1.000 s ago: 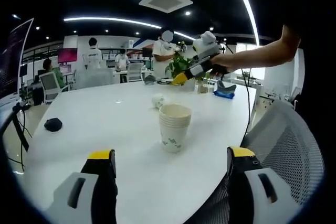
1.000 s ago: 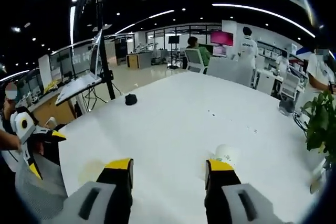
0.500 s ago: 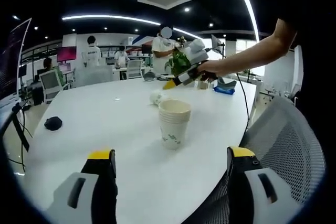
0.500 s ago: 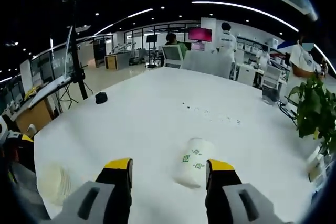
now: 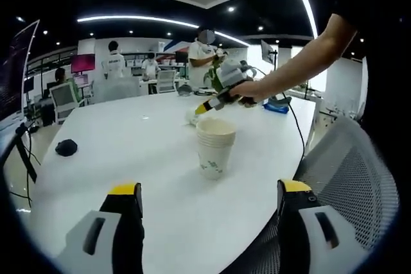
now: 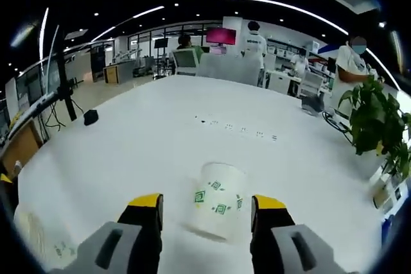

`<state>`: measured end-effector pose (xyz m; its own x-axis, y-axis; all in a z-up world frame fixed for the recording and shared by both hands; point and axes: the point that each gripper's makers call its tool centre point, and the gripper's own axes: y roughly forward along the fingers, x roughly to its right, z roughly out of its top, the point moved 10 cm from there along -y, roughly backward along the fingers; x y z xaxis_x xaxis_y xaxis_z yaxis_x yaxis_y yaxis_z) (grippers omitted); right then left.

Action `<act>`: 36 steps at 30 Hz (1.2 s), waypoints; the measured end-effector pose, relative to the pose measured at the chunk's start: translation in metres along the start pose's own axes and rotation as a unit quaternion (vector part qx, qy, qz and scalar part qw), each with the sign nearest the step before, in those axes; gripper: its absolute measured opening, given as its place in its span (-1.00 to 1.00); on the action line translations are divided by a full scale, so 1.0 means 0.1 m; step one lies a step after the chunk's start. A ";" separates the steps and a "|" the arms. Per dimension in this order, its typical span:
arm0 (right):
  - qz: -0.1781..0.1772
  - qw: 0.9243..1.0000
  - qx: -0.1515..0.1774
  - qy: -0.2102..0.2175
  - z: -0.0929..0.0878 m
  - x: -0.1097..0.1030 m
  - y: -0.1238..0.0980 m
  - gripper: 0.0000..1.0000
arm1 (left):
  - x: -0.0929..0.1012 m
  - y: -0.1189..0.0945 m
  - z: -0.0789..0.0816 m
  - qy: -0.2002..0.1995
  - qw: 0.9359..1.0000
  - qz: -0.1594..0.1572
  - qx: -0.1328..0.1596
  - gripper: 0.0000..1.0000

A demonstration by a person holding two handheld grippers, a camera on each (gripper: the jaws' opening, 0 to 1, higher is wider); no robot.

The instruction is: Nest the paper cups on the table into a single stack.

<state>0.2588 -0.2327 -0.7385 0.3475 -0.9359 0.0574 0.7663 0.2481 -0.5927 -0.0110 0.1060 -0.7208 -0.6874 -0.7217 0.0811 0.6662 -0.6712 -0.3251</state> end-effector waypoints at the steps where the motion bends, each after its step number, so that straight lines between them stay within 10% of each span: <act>1: -0.001 1.000 -0.002 0.001 -0.01 0.00 0.01 0.07 | 0.00 0.00 0.00 0.000 1.000 -0.001 -0.002 0.72; 36: 0.011 0.998 -0.052 0.040 -0.15 0.01 0.12 -0.29 | -0.01 0.01 -0.02 -0.009 1.000 -0.001 -0.014 0.70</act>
<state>0.2600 -0.2346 -0.7576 0.3167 -0.9484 -0.0181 0.6973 0.2457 -0.6733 -0.0101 0.1062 -0.7229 -0.6830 -0.7236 0.0996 0.6566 -0.6680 -0.3503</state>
